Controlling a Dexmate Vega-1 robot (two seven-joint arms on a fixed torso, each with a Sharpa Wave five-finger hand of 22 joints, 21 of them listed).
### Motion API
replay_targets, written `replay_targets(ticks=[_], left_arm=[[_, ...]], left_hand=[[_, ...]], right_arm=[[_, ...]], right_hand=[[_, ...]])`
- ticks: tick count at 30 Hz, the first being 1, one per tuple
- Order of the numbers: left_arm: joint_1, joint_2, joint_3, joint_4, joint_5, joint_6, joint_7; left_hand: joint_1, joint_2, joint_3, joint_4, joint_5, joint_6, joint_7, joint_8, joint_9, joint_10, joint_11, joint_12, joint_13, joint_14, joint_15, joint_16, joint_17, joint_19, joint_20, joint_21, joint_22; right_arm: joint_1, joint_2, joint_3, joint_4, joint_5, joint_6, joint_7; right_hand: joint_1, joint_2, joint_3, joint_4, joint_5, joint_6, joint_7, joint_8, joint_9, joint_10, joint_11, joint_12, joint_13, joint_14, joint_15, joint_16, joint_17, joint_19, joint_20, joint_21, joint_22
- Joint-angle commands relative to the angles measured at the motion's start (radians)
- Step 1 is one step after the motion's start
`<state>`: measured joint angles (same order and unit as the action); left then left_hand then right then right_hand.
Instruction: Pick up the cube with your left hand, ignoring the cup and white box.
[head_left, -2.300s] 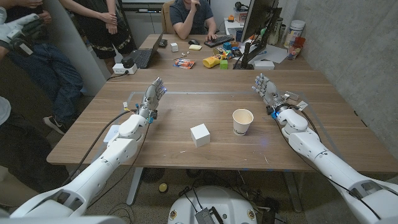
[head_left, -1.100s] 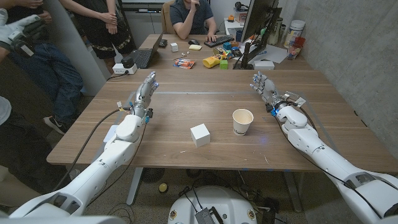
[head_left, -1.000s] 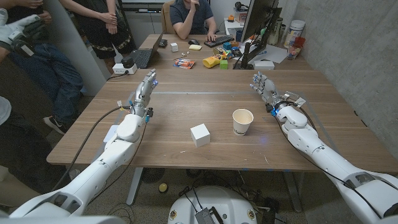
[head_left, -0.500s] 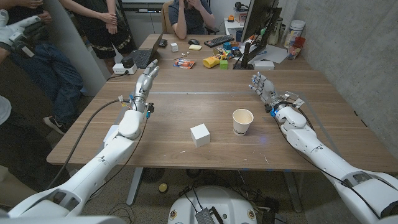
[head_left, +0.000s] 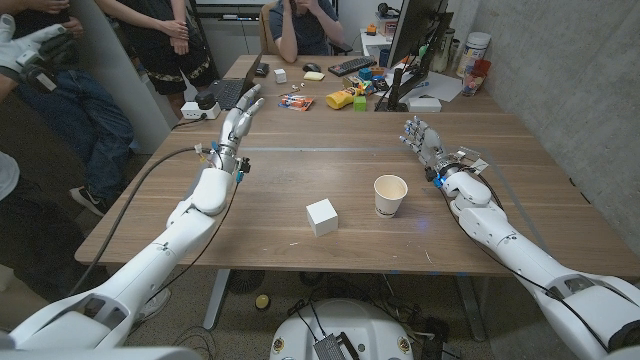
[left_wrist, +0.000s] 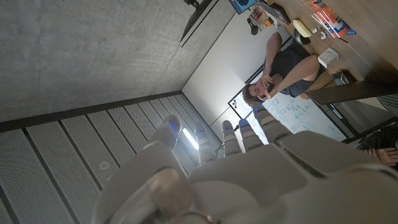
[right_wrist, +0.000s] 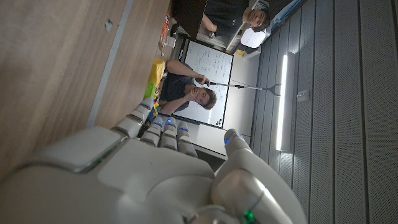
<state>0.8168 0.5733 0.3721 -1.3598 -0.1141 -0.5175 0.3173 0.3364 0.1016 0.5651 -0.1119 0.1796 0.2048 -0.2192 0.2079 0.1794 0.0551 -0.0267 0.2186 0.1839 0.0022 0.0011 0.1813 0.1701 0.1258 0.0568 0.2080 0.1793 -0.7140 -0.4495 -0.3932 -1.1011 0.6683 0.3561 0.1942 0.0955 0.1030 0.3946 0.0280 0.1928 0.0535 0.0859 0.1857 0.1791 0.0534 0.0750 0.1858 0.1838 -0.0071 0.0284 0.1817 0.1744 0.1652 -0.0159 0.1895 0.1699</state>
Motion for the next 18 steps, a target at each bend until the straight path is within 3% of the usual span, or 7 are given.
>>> replay_targets(ticks=[1,18], left_arm=[[-0.047,0.029,0.027,0.008,0.048,-0.051,-0.060],[-0.062,0.062,0.037,-0.086,0.158,-0.071,-0.090]], left_hand=[[0.013,0.001,0.003,-0.011,-0.005,0.013,0.000,0.000,0.003,0.003,-0.011,-0.001,0.005,-0.001,-0.013,0.002,0.003,0.008,0.014,0.001,0.003],[0.027,-0.005,-0.003,-0.027,-0.003,0.005,-0.001,-0.011,0.003,0.002,-0.022,-0.003,0.005,0.001,-0.019,0.002,0.004,0.017,0.032,0.003,0.003]], right_arm=[[0.012,0.010,-0.004,0.019,0.000,0.003,0.005],[0.012,0.011,-0.001,0.026,0.003,0.012,0.017]], right_hand=[[-0.006,-0.005,0.002,0.007,0.008,0.001,0.008,0.004,0.005,-0.001,0.009,0.006,0.003,0.002,0.009,0.003,0.004,0.008,-0.002,0.008,0.004],[-0.010,-0.006,0.000,0.009,0.008,0.001,0.009,0.004,0.005,0.000,0.010,0.006,0.003,0.002,0.010,0.004,0.004,0.009,-0.001,0.008,0.004]])
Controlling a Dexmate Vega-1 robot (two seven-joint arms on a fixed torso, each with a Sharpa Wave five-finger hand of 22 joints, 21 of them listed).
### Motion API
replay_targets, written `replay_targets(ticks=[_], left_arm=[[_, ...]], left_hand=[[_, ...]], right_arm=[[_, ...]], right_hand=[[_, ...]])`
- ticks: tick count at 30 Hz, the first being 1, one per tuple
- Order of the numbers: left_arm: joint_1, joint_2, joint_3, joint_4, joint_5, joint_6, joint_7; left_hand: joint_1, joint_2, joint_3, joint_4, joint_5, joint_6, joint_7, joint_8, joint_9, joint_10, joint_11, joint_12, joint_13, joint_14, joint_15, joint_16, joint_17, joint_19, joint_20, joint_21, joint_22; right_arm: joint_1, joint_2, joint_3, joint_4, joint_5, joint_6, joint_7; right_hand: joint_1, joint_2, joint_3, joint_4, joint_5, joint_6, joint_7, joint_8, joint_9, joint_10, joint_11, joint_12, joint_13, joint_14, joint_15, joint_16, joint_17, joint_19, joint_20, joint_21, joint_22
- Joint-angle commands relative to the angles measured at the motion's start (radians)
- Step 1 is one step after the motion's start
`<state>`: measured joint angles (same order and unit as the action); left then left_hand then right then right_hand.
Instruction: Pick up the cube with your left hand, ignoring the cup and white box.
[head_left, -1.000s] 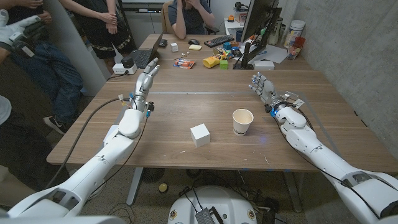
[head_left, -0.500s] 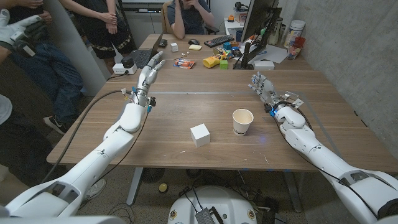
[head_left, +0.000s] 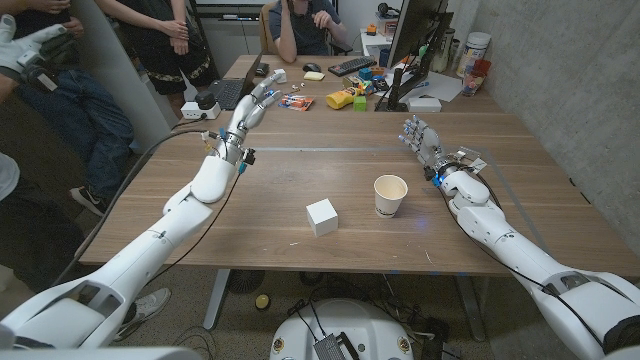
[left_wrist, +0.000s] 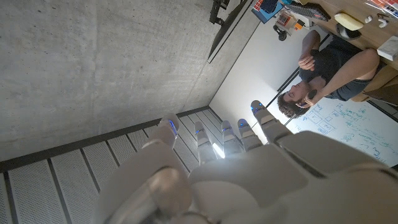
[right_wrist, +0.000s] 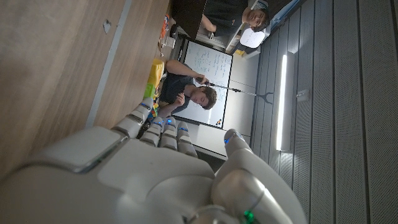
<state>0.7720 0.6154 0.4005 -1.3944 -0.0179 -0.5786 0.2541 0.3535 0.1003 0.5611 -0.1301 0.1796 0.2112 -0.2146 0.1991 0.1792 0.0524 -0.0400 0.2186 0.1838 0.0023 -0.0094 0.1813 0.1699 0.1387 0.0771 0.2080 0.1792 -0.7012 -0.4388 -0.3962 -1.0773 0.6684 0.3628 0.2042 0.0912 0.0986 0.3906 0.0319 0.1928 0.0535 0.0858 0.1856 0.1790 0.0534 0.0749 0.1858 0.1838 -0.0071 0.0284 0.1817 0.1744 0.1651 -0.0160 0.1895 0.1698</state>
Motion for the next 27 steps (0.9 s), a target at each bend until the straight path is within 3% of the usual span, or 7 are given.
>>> replay_targets(ticks=[1,13,27], left_arm=[[-0.020,0.021,0.010,-0.054,0.067,-0.010,-0.030],[-0.080,0.059,0.034,-0.083,0.153,-0.021,-0.097],[-0.140,0.099,0.065,-0.118,0.228,-0.098,-0.194]], left_hand=[[0.010,-0.005,0.000,-0.009,-0.003,-0.002,-0.006,-0.003,0.003,0.003,-0.008,-0.004,0.005,0.001,-0.008,0.002,0.004,0.005,0.012,0.003,0.003],[0.013,-0.012,-0.008,-0.014,-0.002,-0.009,-0.006,-0.008,0.004,-0.004,-0.013,-0.008,0.006,-0.005,-0.007,0.000,0.005,0.005,0.021,0.001,0.003],[0.021,-0.021,-0.019,-0.019,0.003,-0.025,-0.006,-0.015,0.004,-0.030,-0.028,-0.017,0.006,-0.023,-0.005,-0.003,0.006,-0.006,0.030,-0.004,0.003]], right_arm=[[-0.002,0.000,0.002,0.002,0.004,0.005,0.008],[-0.012,-0.005,0.005,-0.013,0.005,0.007,0.005],[-0.021,-0.010,0.007,-0.029,0.006,0.008,0.001]], right_hand=[[-0.005,-0.002,0.004,0.005,0.008,0.001,0.009,0.004,0.005,0.000,0.010,0.006,0.003,0.002,0.010,0.004,0.004,0.009,-0.001,0.008,0.004],[-0.009,-0.004,0.001,0.007,0.009,0.001,0.010,0.004,0.005,0.000,0.011,0.006,0.003,0.003,0.010,0.004,0.004,0.009,0.000,0.008,0.004],[-0.013,-0.006,-0.001,0.010,0.009,0.002,0.010,0.004,0.005,0.001,0.012,0.007,0.003,0.003,0.010,0.004,0.004,0.009,0.000,0.008,0.004]])
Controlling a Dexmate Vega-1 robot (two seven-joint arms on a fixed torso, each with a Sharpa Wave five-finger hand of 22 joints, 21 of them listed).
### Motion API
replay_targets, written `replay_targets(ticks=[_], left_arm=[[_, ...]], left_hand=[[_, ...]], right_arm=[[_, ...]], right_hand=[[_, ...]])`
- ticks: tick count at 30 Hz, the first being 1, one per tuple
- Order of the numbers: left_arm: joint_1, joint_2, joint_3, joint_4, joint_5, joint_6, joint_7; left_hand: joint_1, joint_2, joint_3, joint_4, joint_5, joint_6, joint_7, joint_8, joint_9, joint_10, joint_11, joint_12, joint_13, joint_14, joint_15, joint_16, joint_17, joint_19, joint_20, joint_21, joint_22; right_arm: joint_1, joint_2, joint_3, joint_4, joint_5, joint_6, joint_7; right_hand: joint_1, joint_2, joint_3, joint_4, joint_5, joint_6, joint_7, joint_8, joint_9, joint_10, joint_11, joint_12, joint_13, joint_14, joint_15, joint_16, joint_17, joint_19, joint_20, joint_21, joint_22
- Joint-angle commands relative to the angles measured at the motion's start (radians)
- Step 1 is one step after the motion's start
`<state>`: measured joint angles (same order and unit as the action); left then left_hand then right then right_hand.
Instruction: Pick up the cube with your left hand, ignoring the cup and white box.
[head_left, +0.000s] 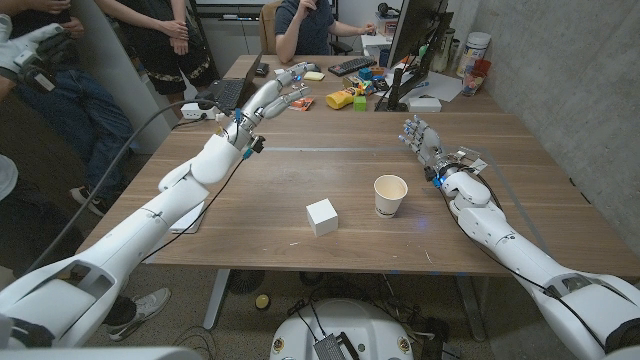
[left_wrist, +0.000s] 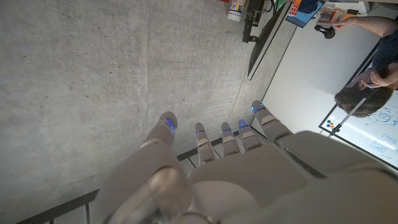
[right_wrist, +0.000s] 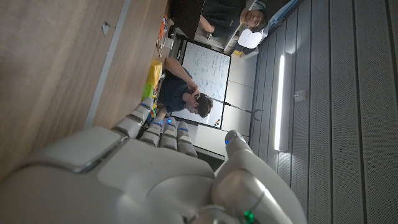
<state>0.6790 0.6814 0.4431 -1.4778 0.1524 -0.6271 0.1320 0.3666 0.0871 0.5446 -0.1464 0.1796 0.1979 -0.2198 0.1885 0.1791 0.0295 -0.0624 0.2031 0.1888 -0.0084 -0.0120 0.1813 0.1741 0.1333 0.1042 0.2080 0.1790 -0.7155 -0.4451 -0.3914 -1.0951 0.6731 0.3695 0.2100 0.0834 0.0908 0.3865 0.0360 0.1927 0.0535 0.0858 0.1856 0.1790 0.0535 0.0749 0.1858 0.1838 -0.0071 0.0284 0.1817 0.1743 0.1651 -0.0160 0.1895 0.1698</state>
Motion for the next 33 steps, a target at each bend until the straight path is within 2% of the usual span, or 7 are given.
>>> replay_targets(ticks=[1,11,16,23,27,33], left_arm=[[-0.051,0.034,0.025,-0.035,0.056,-0.057,-0.080],[-0.099,0.043,0.061,-0.038,-0.002,-0.122,-0.225],[-0.137,0.039,0.094,-0.022,-0.068,-0.155,-0.333],[-0.197,0.030,0.137,-0.002,-0.129,-0.203,-0.476],[-0.224,0.023,0.159,0.003,-0.158,-0.218,-0.548],[-0.256,0.023,0.192,-0.007,-0.202,-0.203,-0.658]], left_hand=[[0.008,-0.012,-0.005,-0.004,0.004,-0.015,-0.001,-0.005,0.004,-0.007,-0.005,-0.002,0.001,-0.013,-0.002,-0.003,0.002,-0.001,0.003,-0.005,0.003],[0.011,-0.047,-0.025,-0.011,0.015,-0.027,0.001,-0.007,0.004,-0.009,-0.008,-0.001,0.002,-0.014,-0.001,0.000,0.004,0.000,0.005,-0.005,0.002],[0.016,-0.062,-0.033,-0.014,0.020,-0.026,0.000,-0.005,0.005,-0.008,-0.011,0.001,0.002,-0.009,0.000,0.002,0.004,0.004,0.016,-0.005,0.002],[0.053,-0.095,-0.047,-0.023,0.038,0.012,0.002,0.012,0.007,0.032,-0.022,0.017,0.003,0.011,0.000,0.009,0.004,0.010,0.036,-0.005,0.001],[0.085,-0.134,-0.061,-0.030,0.038,0.042,0.002,0.021,0.008,0.057,-0.026,0.026,0.004,0.037,-0.006,0.015,0.005,0.034,0.043,0.001,0.001],[0.105,-0.148,-0.065,-0.031,0.036,0.054,0.001,0.023,0.007,0.066,-0.021,0.028,0.005,0.050,0.000,0.017,0.005,0.048,0.047,0.004,0.001]], right_arm=[[-0.008,-0.004,0.002,-0.013,0.001,0.000,-0.007],[-0.015,-0.008,0.003,-0.027,0.000,-0.001,-0.012],[-0.022,-0.013,0.003,-0.040,-0.001,-0.007,-0.019],[-0.026,-0.020,-0.001,-0.055,-0.005,-0.022,-0.025],[-0.018,-0.022,-0.011,-0.050,-0.013,-0.036,-0.025],[-0.008,-0.023,-0.022,-0.041,-0.029,-0.047,-0.029]], right_hand=[[-0.006,0.001,0.002,0.006,0.009,0.001,0.010,0.004,0.005,0.001,0.012,0.007,0.003,0.003,0.011,0.004,0.005,0.009,0.001,0.008,0.004],[-0.010,-0.001,-0.001,0.009,0.009,0.002,0.012,0.005,0.005,0.001,0.013,0.007,0.003,0.004,0.012,0.005,0.005,0.010,0.003,0.008,0.004],[-0.014,-0.004,-0.004,0.011,0.009,0.001,0.011,0.004,0.005,0.001,0.013,0.007,0.003,0.003,0.012,0.005,0.006,0.010,0.002,0.008,0.004],[-0.017,-0.006,-0.006,0.013,0.009,0.001,0.011,0.004,0.005,0.001,0.014,0.007,0.003,0.003,0.013,0.005,0.006,0.010,0.003,0.008,0.004],[-0.019,-0.007,-0.008,0.014,0.010,0.001,0.011,0.004,0.005,0.001,0.014,0.007,0.003,0.003,0.013,0.005,0.006,0.010,0.002,0.008,0.004],[-0.021,-0.008,-0.009,0.016,0.010,0.000,0.012,0.004,0.005,0.000,0.012,0.006,0.003,0.002,0.014,0.004,0.006,0.010,0.003,0.008,0.004]])
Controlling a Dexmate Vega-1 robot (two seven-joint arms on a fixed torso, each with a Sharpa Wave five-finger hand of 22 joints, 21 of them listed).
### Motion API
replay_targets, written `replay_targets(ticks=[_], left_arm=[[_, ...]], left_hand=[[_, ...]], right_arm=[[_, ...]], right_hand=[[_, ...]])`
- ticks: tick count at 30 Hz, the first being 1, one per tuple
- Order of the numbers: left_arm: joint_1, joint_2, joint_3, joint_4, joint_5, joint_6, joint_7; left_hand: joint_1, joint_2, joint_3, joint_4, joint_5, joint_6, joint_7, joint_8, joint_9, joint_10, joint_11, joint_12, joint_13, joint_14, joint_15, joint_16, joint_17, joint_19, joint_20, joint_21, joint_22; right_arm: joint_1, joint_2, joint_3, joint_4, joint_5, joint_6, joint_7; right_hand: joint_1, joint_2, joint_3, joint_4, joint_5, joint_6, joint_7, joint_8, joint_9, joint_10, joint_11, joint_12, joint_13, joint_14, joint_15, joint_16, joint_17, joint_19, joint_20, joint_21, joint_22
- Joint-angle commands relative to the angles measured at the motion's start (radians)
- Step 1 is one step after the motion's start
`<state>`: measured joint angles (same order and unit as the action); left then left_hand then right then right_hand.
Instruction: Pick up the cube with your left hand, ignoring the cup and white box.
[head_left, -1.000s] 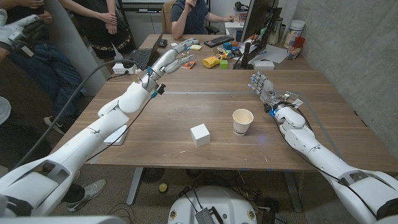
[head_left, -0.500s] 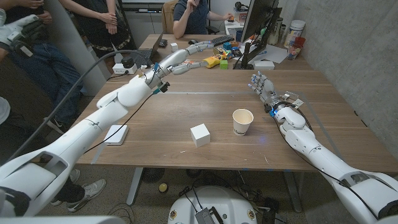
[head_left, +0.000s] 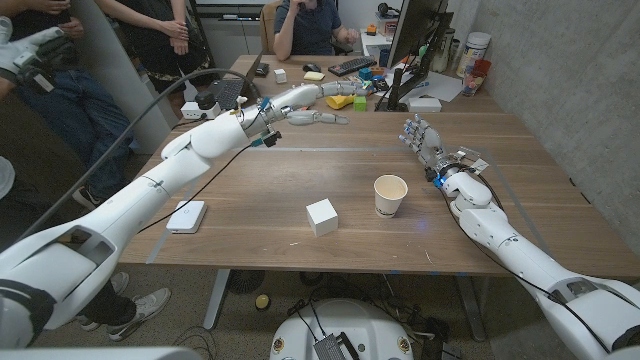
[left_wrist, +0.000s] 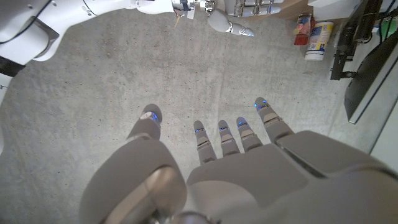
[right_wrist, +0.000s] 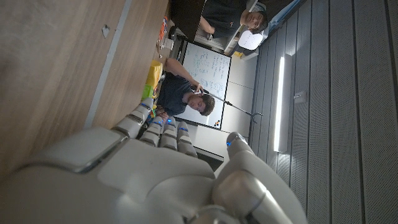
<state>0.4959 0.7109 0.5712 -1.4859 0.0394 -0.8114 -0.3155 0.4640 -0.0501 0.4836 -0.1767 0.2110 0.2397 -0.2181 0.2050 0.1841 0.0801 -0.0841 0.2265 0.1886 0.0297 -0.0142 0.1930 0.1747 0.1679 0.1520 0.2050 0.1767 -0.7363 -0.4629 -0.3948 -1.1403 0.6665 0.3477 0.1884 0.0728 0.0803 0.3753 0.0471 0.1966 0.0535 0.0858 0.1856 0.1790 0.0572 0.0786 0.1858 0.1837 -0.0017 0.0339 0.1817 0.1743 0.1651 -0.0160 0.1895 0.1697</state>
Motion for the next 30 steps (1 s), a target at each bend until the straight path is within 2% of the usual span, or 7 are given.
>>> replay_targets(ticks=[1,13,15,18,21,27,30], left_arm=[[-0.074,-0.003,0.065,-0.007,-0.090,-0.013,-0.223],[-0.070,0.043,0.057,-0.102,-0.036,0.077,-0.297],[-0.073,0.053,0.056,-0.119,-0.029,0.094,-0.311],[-0.079,0.070,0.059,-0.146,-0.021,0.130,-0.342],[-0.084,0.083,0.063,-0.165,-0.021,0.156,-0.371],[-0.085,0.099,0.072,-0.189,-0.011,0.182,-0.411],[-0.085,0.108,0.077,-0.207,-0.002,0.196,-0.431]], left_hand=[[0.011,-0.012,-0.004,0.000,0.004,0.014,-0.001,0.006,0.002,0.017,0.002,0.005,0.006,0.013,0.005,0.005,0.005,0.014,0.001,0.007,0.003],[0.043,-0.022,-0.007,0.001,0.002,0.019,-0.002,0.003,0.002,0.026,0.010,0.006,0.006,0.016,0.012,0.002,0.005,0.025,0.005,0.007,0.003],[0.058,-0.028,-0.010,0.004,0.000,0.021,-0.002,0.001,0.001,0.028,0.019,0.006,0.007,0.021,0.029,0.002,0.006,0.038,0.024,0.009,0.003],[0.067,-0.036,-0.015,0.006,-0.001,0.021,-0.001,-0.002,0.001,0.032,0.023,0.007,0.009,0.022,0.029,0.001,0.006,0.051,0.042,0.012,0.004],[0.072,-0.041,-0.019,0.008,-0.002,0.021,-0.001,-0.004,0.001,0.036,0.028,0.008,0.009,0.030,0.034,0.003,0.007,0.060,0.046,0.014,0.004],[0.082,-0.048,-0.026,0.012,-0.003,0.029,-0.001,-0.004,0.001,0.049,0.039,0.012,0.010,0.036,0.038,0.004,0.007,0.082,0.040,0.019,0.004],[0.098,-0.051,-0.032,0.014,-0.005,0.034,-0.001,-0.006,0.001,0.060,0.045,0.014,0.011,0.052,0.039,0.007,0.007,0.119,0.035,0.028,0.004]], right_arm=[[0.013,-0.006,-0.019,0.005,-0.024,-0.025,-0.009],[0.011,-0.012,-0.014,-0.002,-0.030,-0.019,-0.023],[0.011,-0.012,-0.014,-0.002,-0.031,-0.019,-0.024],[0.011,-0.011,-0.014,-0.003,-0.031,-0.017,-0.024],[0.009,-0.011,-0.013,-0.007,-0.032,-0.015,-0.028],[-0.005,-0.018,-0.009,-0.030,-0.034,-0.015,-0.045],[-0.014,-0.022,-0.007,-0.045,-0.036,-0.015,-0.053]], right_hand=[[-0.011,0.003,0.002,0.005,0.006,0.000,0.012,0.004,0.005,-0.003,0.009,0.006,0.003,-0.003,0.008,0.005,0.006,0.010,0.003,0.008,0.004],[-0.014,0.002,0.000,0.007,0.007,0.001,0.010,0.004,0.005,-0.004,0.007,0.006,0.003,-0.003,0.006,0.005,0.005,0.010,0.003,0.007,0.004],[-0.014,0.002,0.000,0.008,0.008,0.001,0.011,0.004,0.005,-0.003,0.009,0.006,0.003,-0.002,0.007,0.005,0.005,0.010,0.004,0.008,0.004],[-0.014,0.002,-0.001,0.008,0.008,0.001,0.011,0.004,0.005,-0.004,0.008,0.006,0.003,-0.002,0.007,0.005,0.005,0.010,0.003,0.007,0.004],[-0.014,0.002,-0.001,0.008,0.008,0.001,0.011,0.004,0.005,-0.003,0.009,0.006,0.003,-0.002,0.007,0.005,0.005,0.010,0.004,0.007,0.004],[-0.016,0.002,-0.002,0.009,0.009,0.000,0.010,0.004,0.005,-0.004,0.007,0.006,0.003,-0.001,0.007,0.005,0.005,0.010,0.003,0.007,0.004],[-0.016,0.002,-0.002,0.010,0.009,0.001,0.010,0.004,0.005,-0.004,0.008,0.006,0.003,0.000,0.008,0.005,0.005,0.010,0.004,0.007,0.004]])
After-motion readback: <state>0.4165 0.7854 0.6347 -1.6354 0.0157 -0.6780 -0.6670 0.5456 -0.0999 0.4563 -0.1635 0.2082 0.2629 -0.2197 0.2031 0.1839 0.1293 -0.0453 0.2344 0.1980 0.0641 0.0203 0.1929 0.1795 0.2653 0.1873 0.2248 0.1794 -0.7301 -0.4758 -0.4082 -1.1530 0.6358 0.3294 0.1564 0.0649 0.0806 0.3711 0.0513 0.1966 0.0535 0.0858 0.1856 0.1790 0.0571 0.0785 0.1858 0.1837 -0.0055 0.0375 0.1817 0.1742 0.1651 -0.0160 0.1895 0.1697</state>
